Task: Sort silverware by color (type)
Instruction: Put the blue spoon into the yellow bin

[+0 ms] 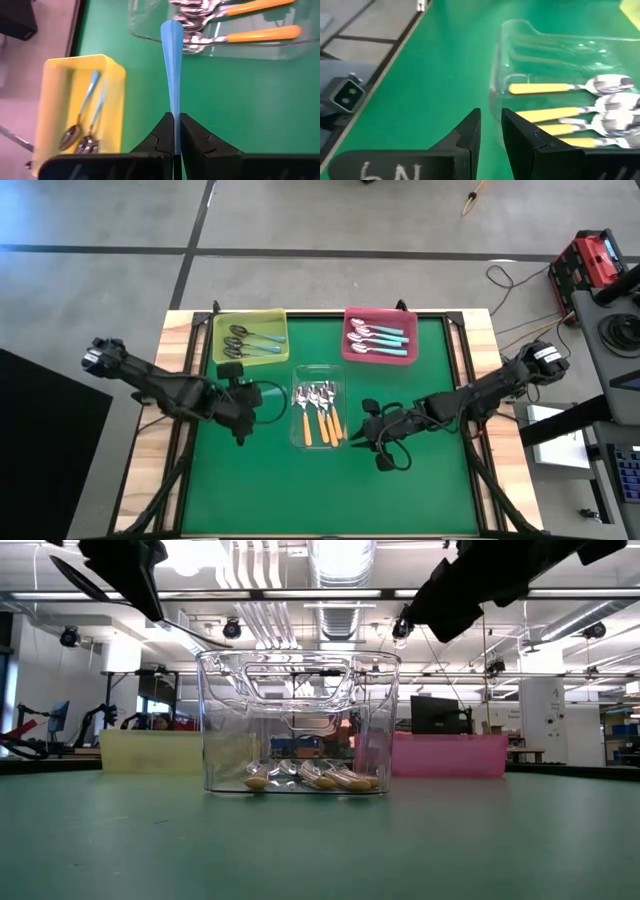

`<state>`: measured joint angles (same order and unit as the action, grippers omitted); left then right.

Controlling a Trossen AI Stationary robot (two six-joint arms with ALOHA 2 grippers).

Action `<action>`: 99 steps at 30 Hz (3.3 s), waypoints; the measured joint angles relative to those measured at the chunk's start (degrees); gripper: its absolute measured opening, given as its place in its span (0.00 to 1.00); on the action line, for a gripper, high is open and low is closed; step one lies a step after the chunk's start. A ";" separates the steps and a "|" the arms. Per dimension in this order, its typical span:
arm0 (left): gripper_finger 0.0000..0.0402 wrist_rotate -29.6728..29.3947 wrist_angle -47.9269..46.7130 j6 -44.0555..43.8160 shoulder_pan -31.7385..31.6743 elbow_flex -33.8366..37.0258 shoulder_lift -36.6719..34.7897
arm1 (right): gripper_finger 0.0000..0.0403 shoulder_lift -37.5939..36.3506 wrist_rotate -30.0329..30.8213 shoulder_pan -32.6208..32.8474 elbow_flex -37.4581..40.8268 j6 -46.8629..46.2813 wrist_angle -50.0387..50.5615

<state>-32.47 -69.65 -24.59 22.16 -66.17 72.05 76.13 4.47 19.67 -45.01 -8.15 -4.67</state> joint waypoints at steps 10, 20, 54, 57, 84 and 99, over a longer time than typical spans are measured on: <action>0.00 0.04 0.49 13.44 -11.66 0.00 -4.02 | 0.17 -0.80 -0.04 -4.12 -6.09 4.29 8.11; 0.00 1.77 2.35 27.35 -25.68 0.35 -7.35 | 0.17 -0.78 0.01 -8.09 -12.49 10.37 14.42; 0.00 15.63 13.23 56.85 -66.09 0.35 10.51 | 0.17 -0.74 0.04 -14.64 -13.86 12.64 17.78; 0.00 15.92 14.11 58.15 -67.10 0.35 12.34 | 0.17 -0.74 0.04 -14.64 -13.84 12.64 17.78; 0.00 36.59 30.74 66.28 -76.10 7.29 14.39 | 0.17 -0.74 0.06 -14.64 -13.82 10.27 17.75; 0.00 36.57 43.10 70.02 -76.31 15.64 14.39 | 0.17 -0.74 0.06 -14.57 -13.82 9.47 17.75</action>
<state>4.10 -26.56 45.43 -54.15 -50.53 86.43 75.40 4.54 5.10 -58.83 1.32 13.07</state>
